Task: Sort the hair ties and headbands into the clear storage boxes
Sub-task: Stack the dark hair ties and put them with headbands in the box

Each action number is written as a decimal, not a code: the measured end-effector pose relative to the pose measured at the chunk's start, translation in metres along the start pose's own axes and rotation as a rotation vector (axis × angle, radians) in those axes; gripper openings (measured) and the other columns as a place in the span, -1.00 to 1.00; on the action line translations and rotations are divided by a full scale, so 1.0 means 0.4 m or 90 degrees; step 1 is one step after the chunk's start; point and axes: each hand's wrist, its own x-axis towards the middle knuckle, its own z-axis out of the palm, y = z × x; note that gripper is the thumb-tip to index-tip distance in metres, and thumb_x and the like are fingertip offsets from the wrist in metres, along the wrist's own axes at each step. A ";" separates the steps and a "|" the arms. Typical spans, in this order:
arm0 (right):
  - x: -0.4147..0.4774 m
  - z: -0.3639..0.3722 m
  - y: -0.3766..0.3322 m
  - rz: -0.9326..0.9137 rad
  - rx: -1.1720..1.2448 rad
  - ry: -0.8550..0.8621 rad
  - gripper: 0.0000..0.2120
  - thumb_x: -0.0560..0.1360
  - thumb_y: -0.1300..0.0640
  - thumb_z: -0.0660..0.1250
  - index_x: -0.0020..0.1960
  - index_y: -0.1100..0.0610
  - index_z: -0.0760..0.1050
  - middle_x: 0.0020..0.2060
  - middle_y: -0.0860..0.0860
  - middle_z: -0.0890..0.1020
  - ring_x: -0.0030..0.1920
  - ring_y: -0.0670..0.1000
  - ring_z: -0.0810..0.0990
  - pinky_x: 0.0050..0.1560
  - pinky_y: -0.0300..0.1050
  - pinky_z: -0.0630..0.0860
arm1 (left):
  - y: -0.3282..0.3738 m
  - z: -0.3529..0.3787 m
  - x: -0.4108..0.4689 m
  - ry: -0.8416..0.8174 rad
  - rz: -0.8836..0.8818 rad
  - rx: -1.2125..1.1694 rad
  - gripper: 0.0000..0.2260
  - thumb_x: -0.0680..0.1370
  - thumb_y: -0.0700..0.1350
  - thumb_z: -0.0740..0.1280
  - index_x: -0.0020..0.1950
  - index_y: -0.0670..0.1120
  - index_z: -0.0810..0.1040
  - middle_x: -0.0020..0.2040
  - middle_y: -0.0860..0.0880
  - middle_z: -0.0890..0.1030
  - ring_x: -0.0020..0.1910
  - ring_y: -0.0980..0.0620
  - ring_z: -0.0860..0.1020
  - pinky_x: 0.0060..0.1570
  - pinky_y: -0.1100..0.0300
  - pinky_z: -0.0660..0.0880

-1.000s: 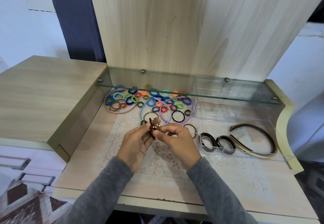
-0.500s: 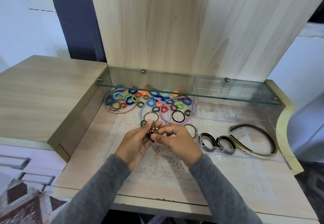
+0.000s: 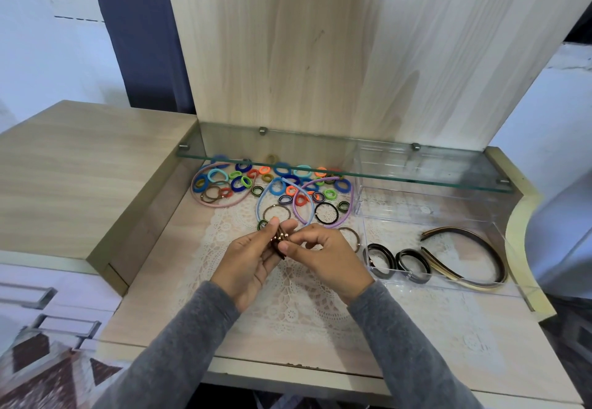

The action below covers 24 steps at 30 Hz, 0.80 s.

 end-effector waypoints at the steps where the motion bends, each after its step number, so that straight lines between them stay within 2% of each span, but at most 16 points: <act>1: 0.001 0.000 0.000 0.003 0.002 0.001 -0.93 0.40 0.12 0.49 -0.22 -0.03 0.66 -0.08 0.17 0.60 -0.18 -0.08 0.42 -0.07 -0.17 0.39 | -0.001 0.001 -0.001 -0.002 0.001 0.005 -0.62 0.46 -0.04 0.30 0.14 -0.28 0.59 0.08 -0.18 0.66 0.03 0.01 0.65 -0.10 0.31 0.58; 5: 0.001 -0.002 -0.002 0.013 0.019 -0.007 -0.96 0.40 0.15 0.48 -0.20 0.02 0.67 -0.05 0.00 0.63 -0.19 -0.13 0.43 -0.06 -0.21 0.40 | -0.004 0.004 -0.003 -0.016 0.001 0.019 -0.65 0.47 -0.06 0.29 0.13 -0.28 0.59 0.06 -0.17 0.67 0.01 0.02 0.66 -0.13 0.33 0.56; 8: -0.001 -0.004 0.002 0.001 0.004 -0.006 -0.98 0.40 0.12 0.49 -0.17 0.04 0.68 -0.09 0.13 0.62 -0.18 -0.09 0.44 -0.06 -0.16 0.40 | -0.003 0.000 -0.002 -0.013 -0.001 0.022 -0.66 0.47 -0.08 0.30 0.13 -0.27 0.59 0.08 -0.17 0.66 0.02 0.02 0.65 -0.12 0.32 0.57; 11: -0.003 -0.006 0.007 -0.009 -0.002 -0.007 -0.95 0.39 0.05 0.49 -0.15 -0.02 0.69 -0.09 0.17 0.60 -0.16 -0.04 0.46 -0.06 -0.12 0.41 | -0.004 -0.003 0.001 -0.010 -0.004 0.020 -0.68 0.49 -0.08 0.29 0.12 -0.26 0.60 0.09 -0.16 0.66 0.04 0.02 0.64 -0.09 0.31 0.58; 14: -0.006 -0.007 0.016 -0.013 0.000 0.004 -0.91 0.40 0.02 0.48 -0.11 -0.01 0.69 -0.10 0.15 0.62 -0.14 0.02 0.50 -0.03 -0.05 0.44 | -0.006 -0.003 -0.001 -0.010 -0.005 0.024 -0.71 0.52 -0.09 0.27 0.12 -0.25 0.60 0.09 -0.16 0.66 0.02 0.04 0.65 -0.11 0.31 0.57; 18: -0.004 -0.005 0.021 -0.016 0.009 0.014 -0.90 0.44 0.09 0.44 -0.09 0.09 0.69 -0.20 0.03 0.61 -0.18 -0.13 0.47 -0.04 -0.15 0.42 | -0.009 0.001 -0.003 -0.011 0.001 0.026 -0.65 0.47 -0.07 0.29 0.15 -0.25 0.59 0.10 -0.14 0.66 0.03 0.04 0.65 -0.11 0.30 0.57; 22: -0.004 -0.005 0.019 -0.009 0.000 0.020 -0.90 0.45 0.06 0.44 -0.10 0.07 0.69 -0.13 0.12 0.61 -0.14 -0.06 0.49 -0.04 -0.14 0.43 | -0.008 0.003 -0.002 -0.007 0.003 0.017 -0.66 0.46 -0.07 0.31 0.14 -0.24 0.59 0.09 -0.15 0.66 0.05 0.02 0.64 -0.07 0.27 0.59; 24: -0.007 -0.008 0.014 -0.003 -0.009 0.012 -0.89 0.44 0.03 0.44 -0.10 0.04 0.68 -0.08 0.15 0.60 -0.13 -0.08 0.47 0.00 -0.14 0.42 | -0.007 0.003 -0.001 -0.009 0.002 0.018 -0.68 0.48 -0.09 0.30 0.14 -0.24 0.59 0.09 -0.15 0.66 0.06 0.01 0.64 -0.06 0.27 0.59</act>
